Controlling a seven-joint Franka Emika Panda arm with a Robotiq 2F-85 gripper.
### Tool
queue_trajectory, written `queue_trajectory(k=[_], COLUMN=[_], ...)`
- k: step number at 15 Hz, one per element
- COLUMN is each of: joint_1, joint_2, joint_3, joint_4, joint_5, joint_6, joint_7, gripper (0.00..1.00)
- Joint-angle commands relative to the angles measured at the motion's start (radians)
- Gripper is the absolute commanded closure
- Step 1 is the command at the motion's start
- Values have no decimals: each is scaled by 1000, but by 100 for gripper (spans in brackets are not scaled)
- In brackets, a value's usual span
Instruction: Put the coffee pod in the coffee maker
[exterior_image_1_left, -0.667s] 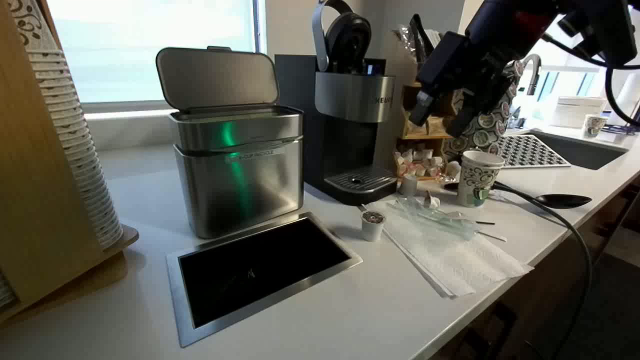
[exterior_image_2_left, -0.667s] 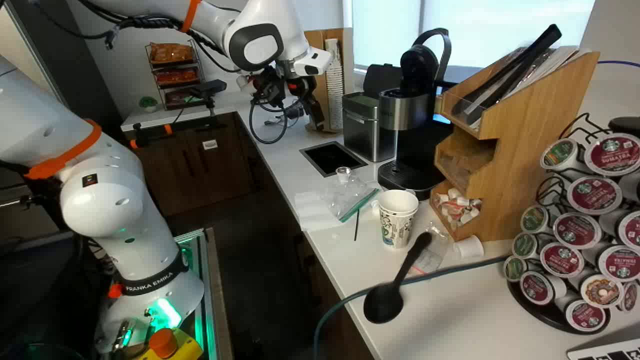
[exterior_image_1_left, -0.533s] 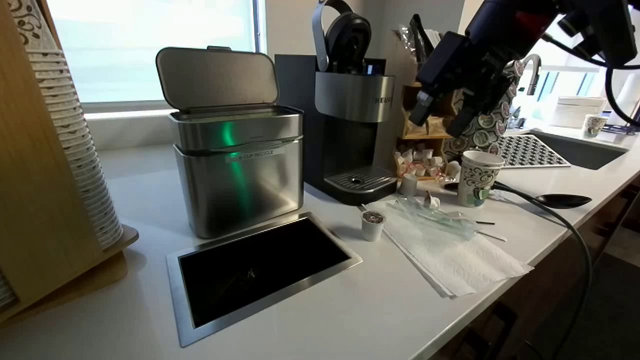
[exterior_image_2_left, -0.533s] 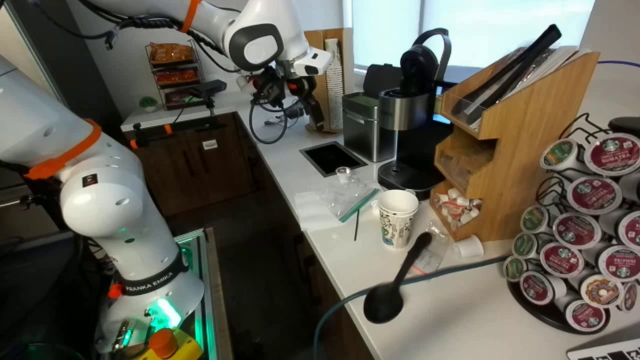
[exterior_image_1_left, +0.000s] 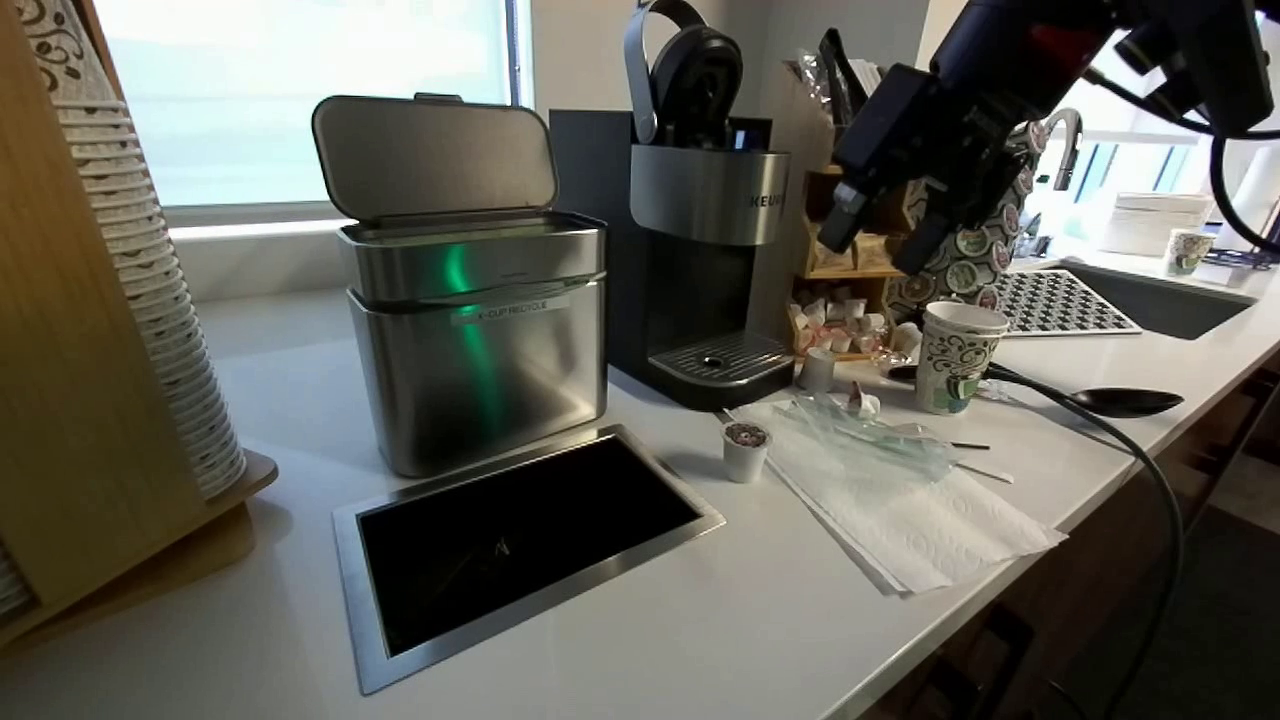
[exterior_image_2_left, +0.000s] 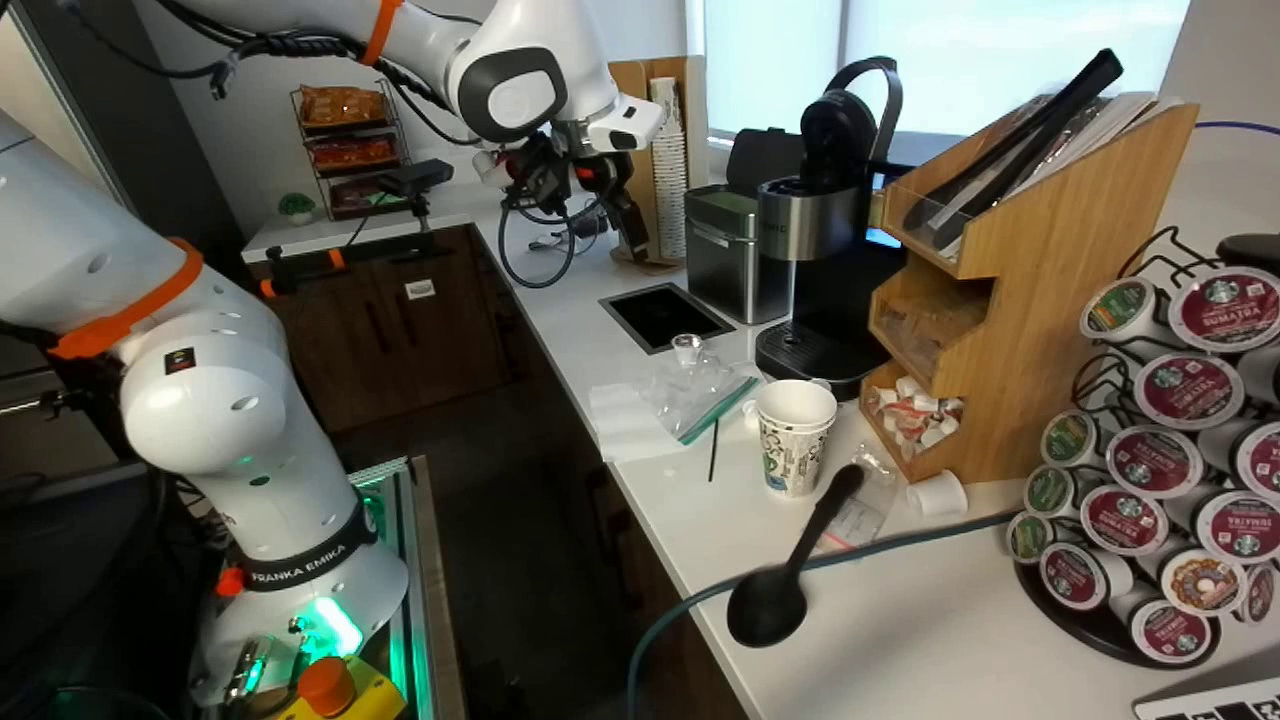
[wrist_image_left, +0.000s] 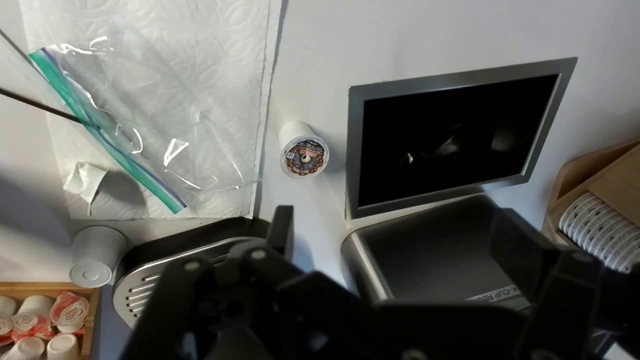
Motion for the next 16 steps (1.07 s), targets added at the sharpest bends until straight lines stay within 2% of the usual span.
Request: queue_trajectory(k=[1,3,7,9,14,15,16], joint_1=[-3,-8,-9,-2,-33,-36,-39], joint_2=[-1,49,191,275,427,363,385], joint_3=[2,-15,-59,-74,-47,-43,-40], joint_4=[2,44,151,234,362,301,314], joint_5=[0,-10,23,62,32,26,25], joint_6=[-4,-29,-2,-88,-331,-254,-263], joint_7=[0,-33,-110,-129,-60,-88,-86], gripper=[0,0,0,0,0,0,0])
